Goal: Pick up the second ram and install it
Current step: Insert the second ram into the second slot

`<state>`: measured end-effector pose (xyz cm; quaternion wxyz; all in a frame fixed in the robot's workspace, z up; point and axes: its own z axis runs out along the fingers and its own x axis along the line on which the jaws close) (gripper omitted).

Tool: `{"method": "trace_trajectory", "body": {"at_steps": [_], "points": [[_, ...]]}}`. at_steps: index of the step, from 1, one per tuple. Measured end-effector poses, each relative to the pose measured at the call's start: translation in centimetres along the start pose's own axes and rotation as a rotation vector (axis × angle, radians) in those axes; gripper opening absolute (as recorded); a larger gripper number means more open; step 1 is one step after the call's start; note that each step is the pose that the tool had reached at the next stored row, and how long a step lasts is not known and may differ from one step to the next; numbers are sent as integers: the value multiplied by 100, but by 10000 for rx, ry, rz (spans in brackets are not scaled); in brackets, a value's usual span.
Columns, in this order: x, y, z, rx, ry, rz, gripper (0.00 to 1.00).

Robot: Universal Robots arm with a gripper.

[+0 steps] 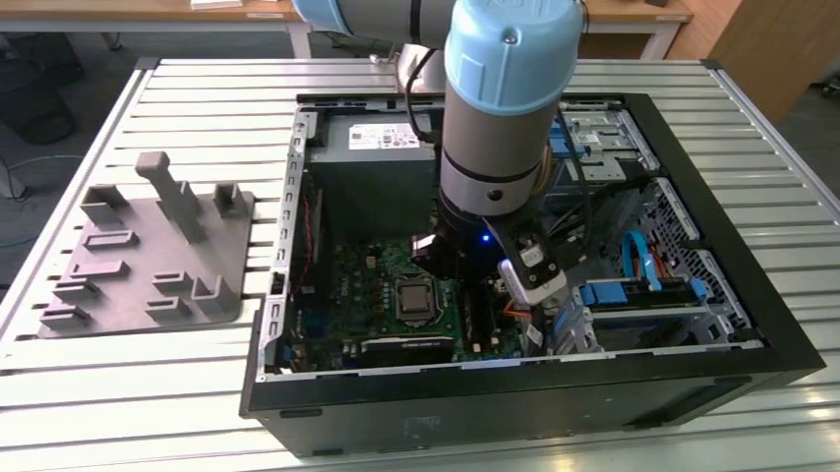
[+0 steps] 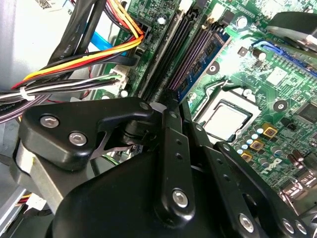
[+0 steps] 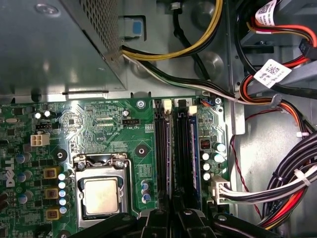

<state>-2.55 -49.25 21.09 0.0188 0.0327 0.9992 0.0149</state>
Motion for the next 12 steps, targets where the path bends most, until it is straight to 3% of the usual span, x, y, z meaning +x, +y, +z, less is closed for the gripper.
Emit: {"method": "trace_trajectory", "body": {"at_steps": [12], "points": [[-1,3,-24,-1,1,-7,14]]}}
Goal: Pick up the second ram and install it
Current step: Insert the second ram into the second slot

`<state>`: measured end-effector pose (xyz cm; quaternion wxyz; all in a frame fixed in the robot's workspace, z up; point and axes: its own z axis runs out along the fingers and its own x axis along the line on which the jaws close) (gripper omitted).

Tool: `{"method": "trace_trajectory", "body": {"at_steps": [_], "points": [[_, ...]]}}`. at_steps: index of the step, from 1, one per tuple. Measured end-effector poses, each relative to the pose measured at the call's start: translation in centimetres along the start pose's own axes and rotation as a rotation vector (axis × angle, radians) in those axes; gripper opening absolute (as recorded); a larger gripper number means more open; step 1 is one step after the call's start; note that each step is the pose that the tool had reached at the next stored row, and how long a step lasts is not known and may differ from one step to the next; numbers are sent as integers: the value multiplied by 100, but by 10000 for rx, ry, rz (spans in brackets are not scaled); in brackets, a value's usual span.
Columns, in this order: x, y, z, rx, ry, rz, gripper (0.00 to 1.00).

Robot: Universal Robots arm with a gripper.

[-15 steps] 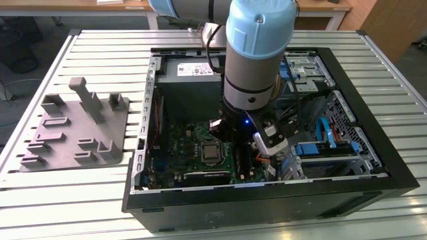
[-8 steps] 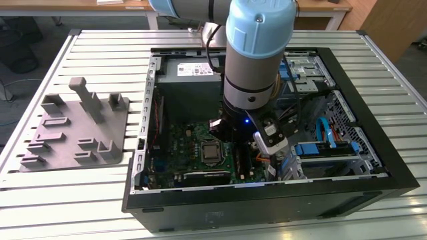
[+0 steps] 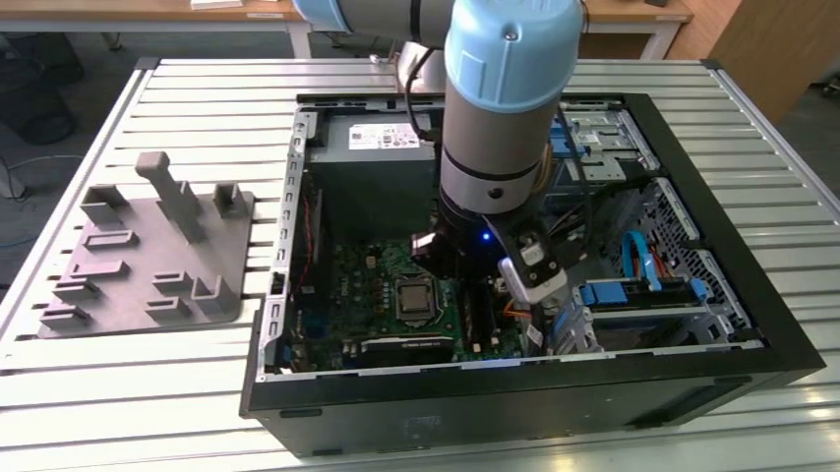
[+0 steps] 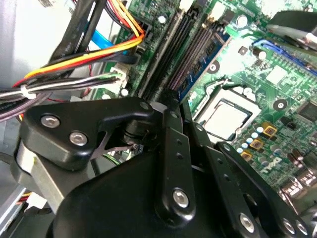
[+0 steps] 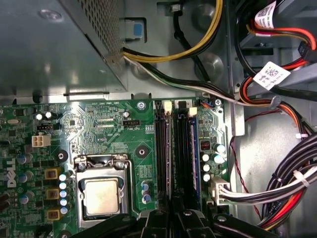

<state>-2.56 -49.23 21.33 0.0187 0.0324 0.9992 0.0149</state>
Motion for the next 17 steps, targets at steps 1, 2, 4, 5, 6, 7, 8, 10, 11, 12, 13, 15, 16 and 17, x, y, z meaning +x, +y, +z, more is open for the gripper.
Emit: {"method": "trace_trajectory", "body": {"at_steps": [1,2,4,5,6,7,8,10,11,12,13,15,16,17], "points": [[0,0,-8,0,0,0,14],[-1,1,-14,0,-1,0,14],[-3,1,-15,-3,0,-11,14],[-7,1,-15,-4,5,-56,14],[-10,1,-15,-5,10,-140,14],[-13,1,-15,-8,13,-219,14],[-17,1,-15,-10,17,-279,14],[-20,2,-15,-9,24,-313,14],[-21,1,-15,-8,27,-329,14],[-24,2,-13,-9,29,-348,14],[-27,2,-12,-11,33,-372,14],[-29,2,-7,-14,36,-406,14],[-29,2,-5,-14,37,-411,14],[-29,2,-3,-14,39,-419,14]]}}
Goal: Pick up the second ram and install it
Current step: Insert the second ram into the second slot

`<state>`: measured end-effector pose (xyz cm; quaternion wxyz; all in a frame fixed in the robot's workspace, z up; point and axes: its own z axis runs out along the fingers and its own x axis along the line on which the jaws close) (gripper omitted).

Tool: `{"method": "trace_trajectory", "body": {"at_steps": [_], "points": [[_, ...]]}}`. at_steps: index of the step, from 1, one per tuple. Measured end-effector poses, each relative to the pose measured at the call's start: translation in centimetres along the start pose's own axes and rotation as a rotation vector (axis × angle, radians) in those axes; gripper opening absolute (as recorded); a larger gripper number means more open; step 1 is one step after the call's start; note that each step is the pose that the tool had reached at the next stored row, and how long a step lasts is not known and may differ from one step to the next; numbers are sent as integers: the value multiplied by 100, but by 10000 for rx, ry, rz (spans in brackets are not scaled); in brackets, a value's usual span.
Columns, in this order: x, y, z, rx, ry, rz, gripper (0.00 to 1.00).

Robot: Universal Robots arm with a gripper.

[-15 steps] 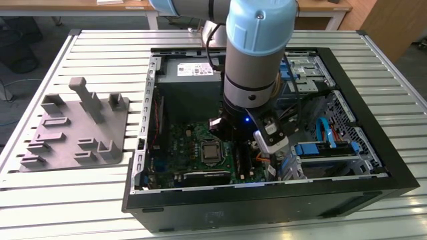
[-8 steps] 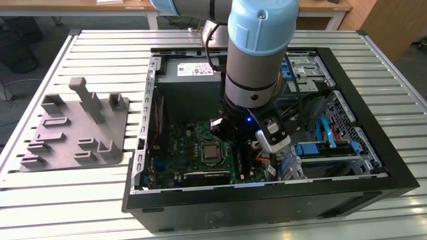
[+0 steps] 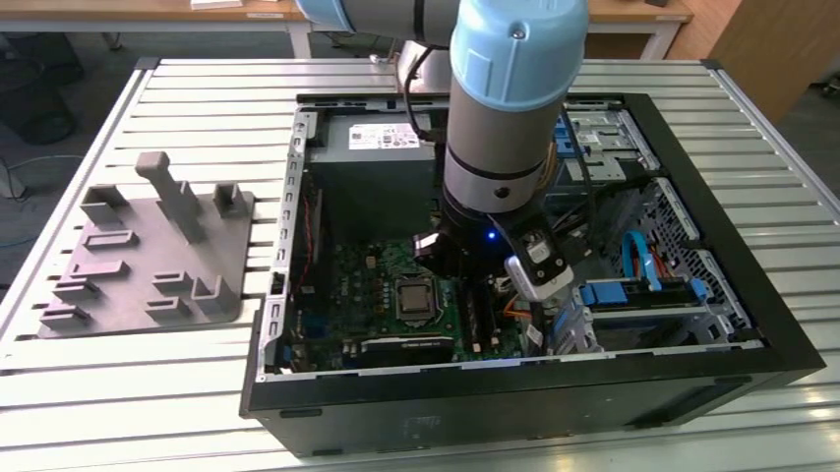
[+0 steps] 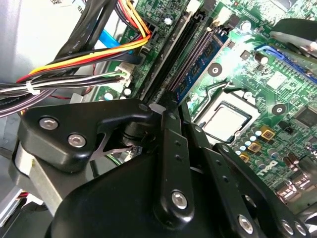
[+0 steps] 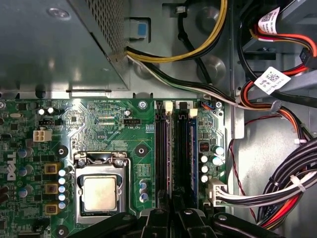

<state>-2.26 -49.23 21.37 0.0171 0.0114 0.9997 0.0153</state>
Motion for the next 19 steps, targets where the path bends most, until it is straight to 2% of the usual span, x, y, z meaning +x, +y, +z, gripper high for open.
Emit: {"method": "trace_trajectory", "body": {"at_steps": [15,19], "points": [[-12,-1,36,-5,17,-143,14],[-11,-2,66,-4,25,-145,14]]}}
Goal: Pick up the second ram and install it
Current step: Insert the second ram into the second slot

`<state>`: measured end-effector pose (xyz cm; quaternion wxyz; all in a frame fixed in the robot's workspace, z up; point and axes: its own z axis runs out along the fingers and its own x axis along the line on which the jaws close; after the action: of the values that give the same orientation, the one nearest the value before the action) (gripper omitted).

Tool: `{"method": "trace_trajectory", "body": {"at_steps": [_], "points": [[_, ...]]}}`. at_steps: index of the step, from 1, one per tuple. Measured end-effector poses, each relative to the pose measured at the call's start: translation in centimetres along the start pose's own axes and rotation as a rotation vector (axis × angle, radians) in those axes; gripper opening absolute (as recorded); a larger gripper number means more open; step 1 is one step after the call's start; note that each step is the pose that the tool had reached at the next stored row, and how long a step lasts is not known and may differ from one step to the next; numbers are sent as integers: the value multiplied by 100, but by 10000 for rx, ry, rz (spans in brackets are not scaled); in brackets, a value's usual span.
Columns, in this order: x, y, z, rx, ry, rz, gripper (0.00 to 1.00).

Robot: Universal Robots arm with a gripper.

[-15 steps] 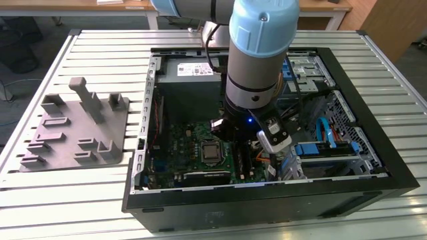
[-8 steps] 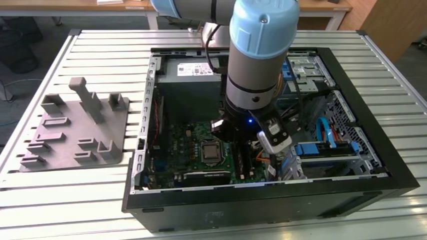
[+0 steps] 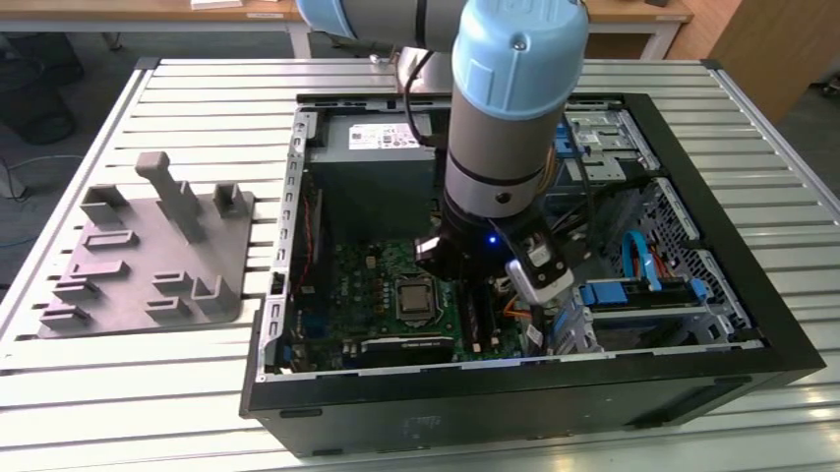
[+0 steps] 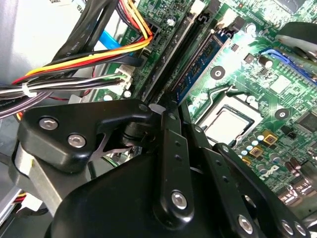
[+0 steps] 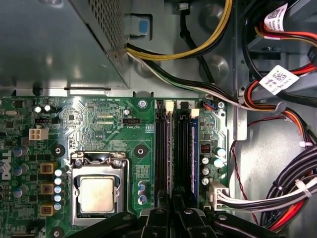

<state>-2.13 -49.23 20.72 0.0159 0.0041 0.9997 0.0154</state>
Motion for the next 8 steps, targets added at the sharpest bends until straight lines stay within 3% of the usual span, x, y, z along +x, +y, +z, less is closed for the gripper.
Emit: {"method": "trace_trajectory", "body": {"at_steps": [8], "points": [[1,-1,27,0,4,0,14]]}}
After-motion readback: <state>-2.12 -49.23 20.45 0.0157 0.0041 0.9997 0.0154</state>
